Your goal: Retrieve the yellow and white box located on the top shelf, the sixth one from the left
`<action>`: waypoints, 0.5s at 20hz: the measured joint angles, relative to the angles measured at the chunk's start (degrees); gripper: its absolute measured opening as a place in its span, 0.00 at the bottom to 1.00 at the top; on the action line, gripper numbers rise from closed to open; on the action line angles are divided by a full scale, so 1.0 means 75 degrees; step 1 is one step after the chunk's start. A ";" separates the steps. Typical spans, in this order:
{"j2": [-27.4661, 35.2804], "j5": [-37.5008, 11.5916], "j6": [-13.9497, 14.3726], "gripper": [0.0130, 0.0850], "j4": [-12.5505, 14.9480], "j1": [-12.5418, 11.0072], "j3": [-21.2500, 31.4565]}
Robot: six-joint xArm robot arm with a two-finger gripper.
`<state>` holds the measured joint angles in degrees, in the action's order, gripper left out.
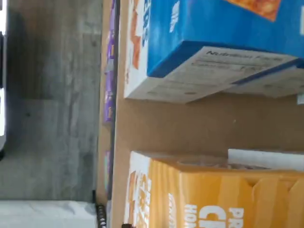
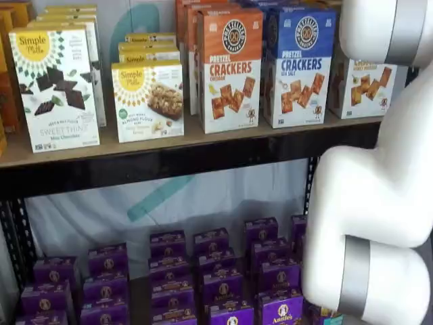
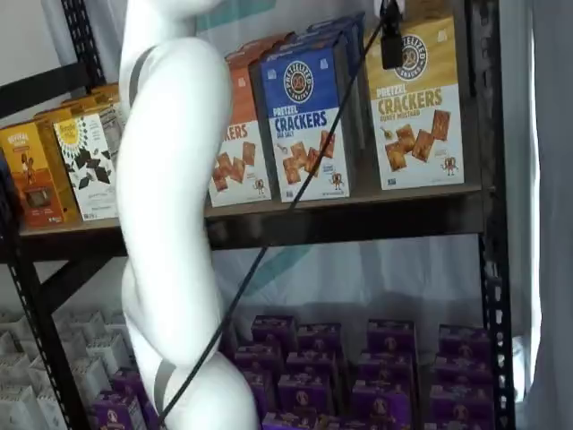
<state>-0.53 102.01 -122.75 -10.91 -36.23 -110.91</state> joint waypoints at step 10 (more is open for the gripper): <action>0.0151 0.0220 0.0051 1.00 0.0307 0.0136 -0.0210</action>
<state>0.60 103.66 -122.37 -8.60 -35.22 -112.48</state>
